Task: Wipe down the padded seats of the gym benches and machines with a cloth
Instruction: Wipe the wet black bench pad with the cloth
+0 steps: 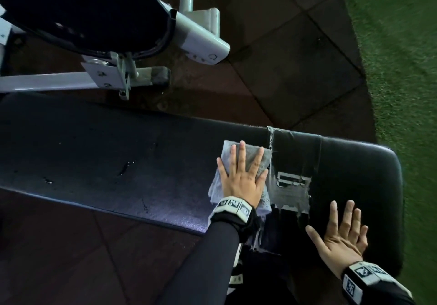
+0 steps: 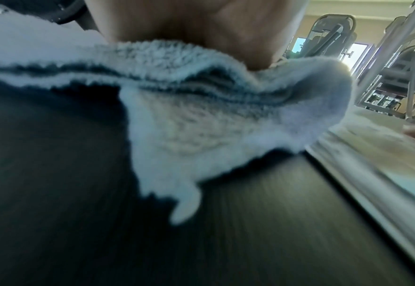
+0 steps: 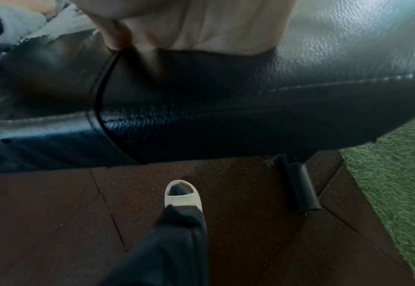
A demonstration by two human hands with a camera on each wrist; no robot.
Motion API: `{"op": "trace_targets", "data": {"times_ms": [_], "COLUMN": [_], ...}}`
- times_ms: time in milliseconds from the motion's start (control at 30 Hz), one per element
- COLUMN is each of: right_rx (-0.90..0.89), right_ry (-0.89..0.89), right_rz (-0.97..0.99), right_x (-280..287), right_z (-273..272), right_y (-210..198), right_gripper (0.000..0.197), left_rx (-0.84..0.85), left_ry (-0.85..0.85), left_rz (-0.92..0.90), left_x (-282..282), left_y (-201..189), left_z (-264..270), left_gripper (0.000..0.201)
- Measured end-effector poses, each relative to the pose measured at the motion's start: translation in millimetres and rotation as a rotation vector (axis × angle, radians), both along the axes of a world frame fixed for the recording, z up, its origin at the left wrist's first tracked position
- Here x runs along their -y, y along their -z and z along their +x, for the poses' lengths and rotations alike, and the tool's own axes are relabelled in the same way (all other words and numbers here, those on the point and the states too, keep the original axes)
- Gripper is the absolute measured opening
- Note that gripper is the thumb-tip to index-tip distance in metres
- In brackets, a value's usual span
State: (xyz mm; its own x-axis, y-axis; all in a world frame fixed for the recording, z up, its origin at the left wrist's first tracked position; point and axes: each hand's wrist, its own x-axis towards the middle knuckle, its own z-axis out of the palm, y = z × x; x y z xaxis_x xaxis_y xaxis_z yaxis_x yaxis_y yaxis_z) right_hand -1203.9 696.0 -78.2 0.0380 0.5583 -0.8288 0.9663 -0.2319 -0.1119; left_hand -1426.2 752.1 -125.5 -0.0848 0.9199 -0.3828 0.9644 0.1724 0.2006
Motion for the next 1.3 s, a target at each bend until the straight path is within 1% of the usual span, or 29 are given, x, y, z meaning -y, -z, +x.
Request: {"op": "trace_targets", "data": {"times_ms": [100, 167, 200, 267, 300, 333, 367, 400, 433, 467, 500, 533, 567, 633, 667, 700, 733, 767, 800, 833, 867, 933, 1000, 1033, 1100, 1133, 1200, 1233, 1300], "right_rx": [0.008, 0.020, -0.021, -0.060, -0.041, 0.030, -0.001, -0.090, -0.174, -0.220, -0.182, -0.142, -0.159, -0.192, -0.203, -0.210, -0.197, -0.173, -0.140, -0.095, -0.065, -0.017, 0.013, 0.027, 0.061, 0.070, -0.004, -0.049, -0.091], "right_ry": [0.025, 0.026, 0.069, 0.103, 0.067, -0.013, -0.002, 0.058, 0.094, 0.127, 0.165, 0.186, 0.175, 0.059, -0.032, -0.127, -0.204, -0.264, -0.298, -0.317, -0.294, -0.197, -0.165, -0.216, -0.357, -0.322, -0.172, -0.135, -0.134], "right_rz": [0.013, 0.004, 0.031, 0.171, 0.269, 0.441, 0.581, 0.648, 0.553, 0.353, 0.250, 0.273, 0.317, 0.470, 0.524, 0.505, 0.454, 0.399, 0.387, 0.376, 0.341, 0.298, 0.278, 0.304, 0.336, 0.332, 0.323, 0.312, 0.249], "right_x": [-5, -6, 1, 12, 9, 4, 1, -2, -8, -15, -29, -38, -42, -57, -65, -77, -86, -91, -97, -101, -105, -115, -128, -134, -149, -159, -178, -188, -204], "right_z": [-1, -2, 1, 5, 0, -1, -6, -15, -23, -27, -33, -39, -47, -77, -94, -113, -132, -149, -163, -177, -190, -208, -210, -207, -197, -191, -181, -176, -169], "right_y": [5, 4, 10, 30, 35, 37, 33, 25, 10, -5, -15, -20, -23, -19, -19, -14, -7, 1, 8, 13, 16, 14, 9, 15, 20, 18, 7, 2, -5], "right_gripper": [0.112, 0.106, 0.099, 0.088, 0.086, 0.085, 0.084, 0.084, 0.083, 0.083, 0.083, 0.084, 0.080, 0.065, 0.062, 0.067, 0.076, 0.083, 0.086, 0.087, 0.087, 0.090, 0.090, 0.085, 0.068, 0.066, 0.067, 0.067, 0.061], "left_rx": [-0.002, 0.000, 0.014, 0.043, 0.076, 0.106, 0.128, 0.142, 0.142, 0.123, 0.089, 0.081, 0.100, 0.107, 0.103, 0.097, 0.093, 0.089, 0.082, 0.076, 0.071, 0.053, 0.043, 0.040, 0.043, 0.039, 0.029, 0.030, 0.038], "left_ry": [0.063, 0.085, 0.087, 0.112, 0.116, 0.115, 0.110, 0.106, 0.102, 0.080, 0.041, -0.018, -0.070, -0.127, -0.133, -0.128, -0.121, -0.114, -0.106, -0.101, -0.099, -0.102, -0.109, -0.114, -0.137, -0.149, -0.159, -0.164, -0.185], "left_rz": [-0.113, -0.179, -0.203, -0.221, -0.235, -0.247, -0.238, -0.214, -0.181, -0.140, -0.080, -0.054, -0.047, -0.027, -0.015, -0.001, -0.001, -0.009, -0.015, -0.016, -0.012, -0.018, -0.030, -0.044, -0.067, -0.068, -0.062, -0.064, -0.067], "left_x": [-37, -55, -60, -71, -73, -74, -75, -73, -69, -63, -57, -50, -44, -33, -28, -23, -17, -12, -7, 0, 6, 18, 29, 34, 43, 47, 53, 56, 60], "left_y": [-6, -11, -12, -16, -18, -22, -28, -29, -28, -27, -26, -26, -26, -24, -23, -23, -21, -20, -20, -19, -18, -17, -18, -18, -20, -20, -21, -21, -22], "left_z": [1, 0, -1, -3, -5, -8, -12, -16, -21, -27, -33, -41, -49, -67, -77, -87, -95, -104, -112, -120, -128, -142, -156, -162, -173, -178, -186, -189, -193], "left_gripper": [0.057, 0.060, 0.061, 0.060, 0.063, 0.067, 0.072, 0.074, 0.072, 0.066, 0.060, 0.056, 0.053, 0.050, 0.048, 0.049, 0.051, 0.053, 0.054, 0.054, 0.055, 0.057, 0.058, 0.057, 0.057, 0.056, 0.055, 0.055, 0.055]}}
